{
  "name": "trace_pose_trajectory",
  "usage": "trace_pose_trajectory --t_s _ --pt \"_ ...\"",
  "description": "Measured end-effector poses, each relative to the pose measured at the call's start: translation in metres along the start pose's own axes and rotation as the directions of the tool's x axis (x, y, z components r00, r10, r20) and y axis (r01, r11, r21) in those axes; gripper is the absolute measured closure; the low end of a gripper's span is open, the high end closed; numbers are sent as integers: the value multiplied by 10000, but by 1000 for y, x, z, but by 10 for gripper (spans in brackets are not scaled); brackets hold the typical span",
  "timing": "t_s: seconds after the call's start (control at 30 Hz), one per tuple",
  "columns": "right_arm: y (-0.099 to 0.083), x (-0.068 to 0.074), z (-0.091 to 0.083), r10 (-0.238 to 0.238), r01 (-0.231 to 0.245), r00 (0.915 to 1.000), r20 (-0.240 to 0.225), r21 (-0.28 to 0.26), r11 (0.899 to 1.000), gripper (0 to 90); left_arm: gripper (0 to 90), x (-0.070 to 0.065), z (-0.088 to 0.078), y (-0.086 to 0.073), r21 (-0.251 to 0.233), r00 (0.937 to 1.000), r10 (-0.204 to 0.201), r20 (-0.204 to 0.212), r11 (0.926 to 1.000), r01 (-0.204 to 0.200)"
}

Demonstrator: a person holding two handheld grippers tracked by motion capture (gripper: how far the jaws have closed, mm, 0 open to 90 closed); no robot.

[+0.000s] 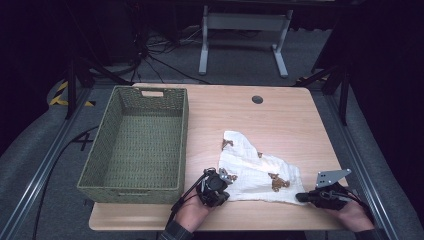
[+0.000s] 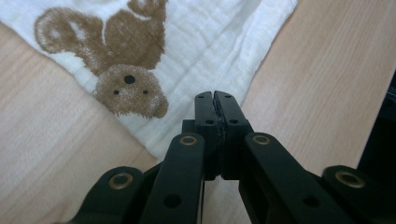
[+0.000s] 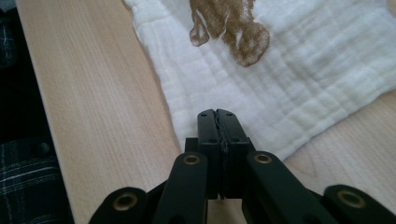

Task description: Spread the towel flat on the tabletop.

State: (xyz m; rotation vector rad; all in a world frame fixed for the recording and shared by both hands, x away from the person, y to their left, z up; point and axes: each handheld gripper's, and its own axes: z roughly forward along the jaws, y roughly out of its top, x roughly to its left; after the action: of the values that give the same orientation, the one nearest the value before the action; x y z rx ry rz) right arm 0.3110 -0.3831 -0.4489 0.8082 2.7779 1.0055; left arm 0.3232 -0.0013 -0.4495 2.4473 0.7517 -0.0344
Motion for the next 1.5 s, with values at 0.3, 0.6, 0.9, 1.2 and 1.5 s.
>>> trace_pose_trajectory --t_s 0.3,0.6,0.9,1.2,1.5 --pt "15 -5 -11 65 -40 9997 246 -1013 9948 795 790 0 -9 8 -881 9996 -179 -205 9960 160" --pt "61 -39 -1 463 -315 9960 769 -1842 9824 715 769 16 0 31 -1371 9989 -265 -398 9903 208" --pt "91 -69 27 748 -647 9959 505 -1775 9820 694 747 22 18 34 -904 9960 -186 -873 9959 107" --pt "93 -80 55 784 -777 9969 60 -798 9938 880 747 17 21 31 -1025 9927 -2 -1203 9947 -123" --pt "106 -55 23 -106 166 9995 289 -2180 9758 890 748 19 20 31 -977 9947 -51 -1030 9952 -51"
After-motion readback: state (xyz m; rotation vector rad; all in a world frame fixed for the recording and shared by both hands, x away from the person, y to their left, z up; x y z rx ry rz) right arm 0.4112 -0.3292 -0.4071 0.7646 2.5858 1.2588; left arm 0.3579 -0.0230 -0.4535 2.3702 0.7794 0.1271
